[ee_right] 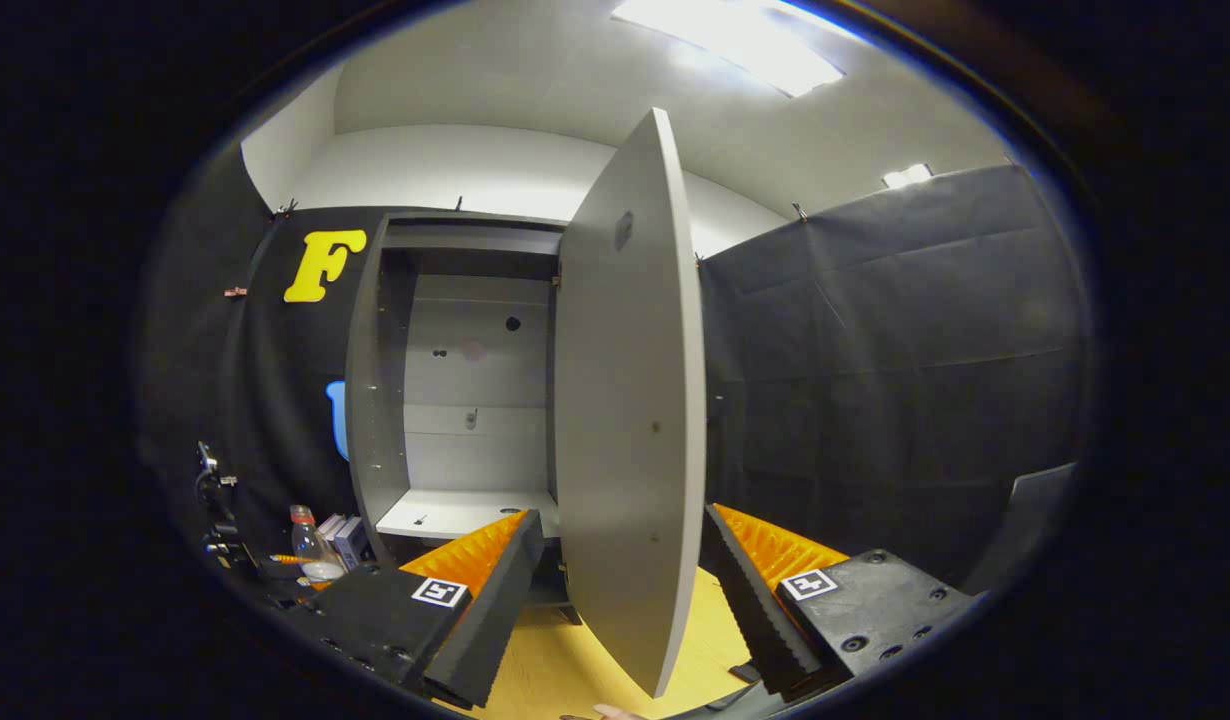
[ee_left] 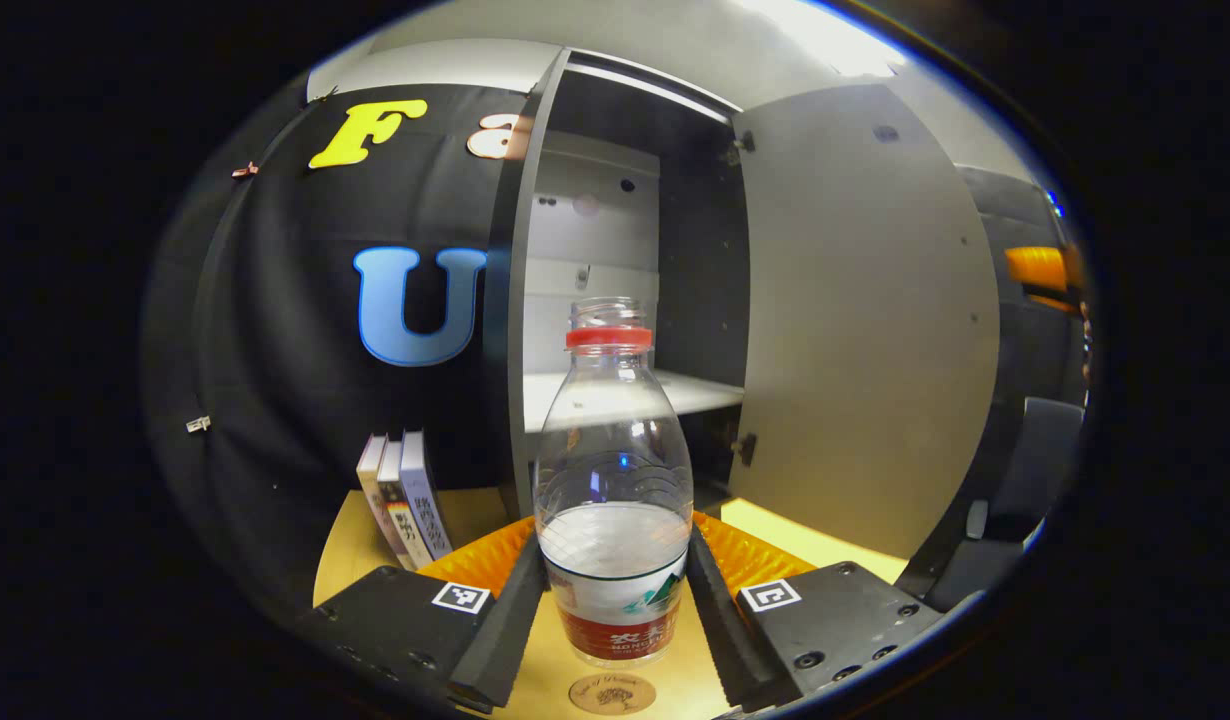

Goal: Open the cabinet door with the right hand, grasp the bottle in the cabinet with the left hand and place it on the coaster, then close the cabinet door with the right hand.

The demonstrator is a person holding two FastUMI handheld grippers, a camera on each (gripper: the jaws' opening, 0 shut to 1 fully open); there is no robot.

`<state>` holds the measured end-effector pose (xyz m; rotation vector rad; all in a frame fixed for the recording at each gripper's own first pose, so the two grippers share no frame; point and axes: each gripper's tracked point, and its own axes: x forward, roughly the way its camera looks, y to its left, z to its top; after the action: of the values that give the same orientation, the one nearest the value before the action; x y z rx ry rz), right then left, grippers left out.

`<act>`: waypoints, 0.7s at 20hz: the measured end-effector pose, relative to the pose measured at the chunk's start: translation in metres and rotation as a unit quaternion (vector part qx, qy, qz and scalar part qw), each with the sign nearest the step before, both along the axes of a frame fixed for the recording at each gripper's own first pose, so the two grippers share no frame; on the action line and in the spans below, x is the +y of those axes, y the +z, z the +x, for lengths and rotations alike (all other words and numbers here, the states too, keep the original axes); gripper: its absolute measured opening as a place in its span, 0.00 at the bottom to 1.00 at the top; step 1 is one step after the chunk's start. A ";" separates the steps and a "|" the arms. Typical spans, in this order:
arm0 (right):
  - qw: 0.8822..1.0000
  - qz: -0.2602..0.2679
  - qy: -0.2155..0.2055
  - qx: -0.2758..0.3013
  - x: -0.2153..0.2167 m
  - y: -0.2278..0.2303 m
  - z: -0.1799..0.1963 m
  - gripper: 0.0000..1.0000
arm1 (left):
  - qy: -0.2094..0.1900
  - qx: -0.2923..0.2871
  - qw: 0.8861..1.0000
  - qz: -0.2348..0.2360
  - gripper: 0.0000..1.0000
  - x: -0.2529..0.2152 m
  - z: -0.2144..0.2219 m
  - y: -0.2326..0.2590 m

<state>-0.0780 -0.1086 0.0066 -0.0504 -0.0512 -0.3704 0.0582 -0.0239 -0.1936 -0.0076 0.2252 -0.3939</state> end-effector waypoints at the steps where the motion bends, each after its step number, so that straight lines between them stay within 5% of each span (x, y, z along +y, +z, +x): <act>1: 1.000 -0.004 0.005 0.002 0.006 -0.004 0.005 0.98 | -0.001 0.005 1.000 -0.005 0.76 0.002 -0.006 -0.017; 5: 0.999 -0.013 0.033 0.021 0.038 -0.043 0.041 0.98 | 0.010 0.019 0.999 -0.035 0.76 0.006 -0.020 -0.077; 14: 0.987 0.059 0.104 0.108 0.069 -0.163 0.087 0.98 | 0.025 -0.015 0.999 -0.023 0.76 -0.001 -0.030 -0.158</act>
<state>0.0091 -0.0398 -0.1560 0.0327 0.1791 -0.1577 0.0281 -0.0246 -0.3514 -0.0518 0.1871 -0.3495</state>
